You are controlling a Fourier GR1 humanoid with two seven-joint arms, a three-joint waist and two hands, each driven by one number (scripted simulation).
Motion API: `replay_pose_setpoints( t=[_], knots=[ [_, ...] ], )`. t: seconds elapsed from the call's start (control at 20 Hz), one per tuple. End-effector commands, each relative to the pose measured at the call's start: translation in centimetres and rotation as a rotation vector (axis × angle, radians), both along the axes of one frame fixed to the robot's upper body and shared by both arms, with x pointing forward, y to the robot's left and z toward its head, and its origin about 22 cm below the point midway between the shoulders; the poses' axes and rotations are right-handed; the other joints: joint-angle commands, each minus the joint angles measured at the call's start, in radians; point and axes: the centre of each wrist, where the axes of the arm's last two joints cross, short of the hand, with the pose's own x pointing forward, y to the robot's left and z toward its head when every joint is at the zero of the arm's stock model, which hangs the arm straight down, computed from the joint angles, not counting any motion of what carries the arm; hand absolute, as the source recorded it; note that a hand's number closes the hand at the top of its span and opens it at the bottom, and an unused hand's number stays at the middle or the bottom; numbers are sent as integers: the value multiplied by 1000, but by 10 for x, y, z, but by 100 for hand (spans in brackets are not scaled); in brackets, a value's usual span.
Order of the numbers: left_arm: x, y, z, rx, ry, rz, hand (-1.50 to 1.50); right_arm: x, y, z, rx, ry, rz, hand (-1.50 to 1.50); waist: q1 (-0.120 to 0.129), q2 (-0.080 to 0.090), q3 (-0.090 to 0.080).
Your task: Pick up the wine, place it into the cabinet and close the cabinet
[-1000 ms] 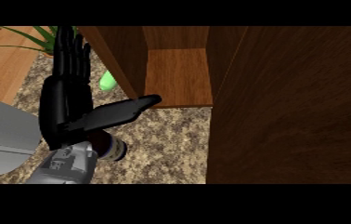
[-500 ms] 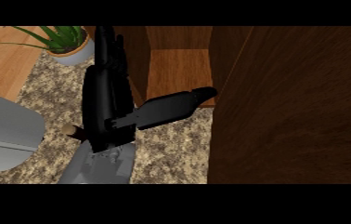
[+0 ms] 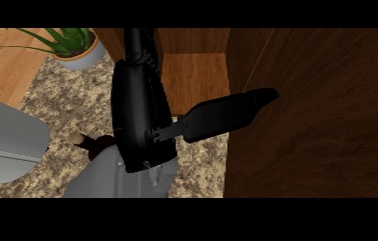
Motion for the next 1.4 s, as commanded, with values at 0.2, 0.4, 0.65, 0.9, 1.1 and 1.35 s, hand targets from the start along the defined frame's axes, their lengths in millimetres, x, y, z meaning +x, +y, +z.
replay_pose_setpoints(
  t=[0.2,0.4,0.65,0.9,1.1,1.35],
  knots=[
    [-3,-8,5,-43,41,66,-150,-40,-7,34,13,-48,7,-150,-4,-1,0],
    [-11,-7,3,-35,49,87,-150,-39,-9,34,5,-46,-12,-150,-5,-3,0],
    [-19,1,3,-34,59,117,-150,-37,-3,37,27,-51,-5,-150,0,-2,-1],
    [-24,20,19,-25,71,175,-150,-34,-6,34,23,-38,-16,-150,3,-1,0],
    [-34,34,24,-19,77,197,-150,-38,-4,40,32,-51,-17,-150,7,-3,-1],
    [-46,63,15,23,89,247,-150,-40,-7,41,21,-33,-23,-150,10,-1,-2]
  ],
)
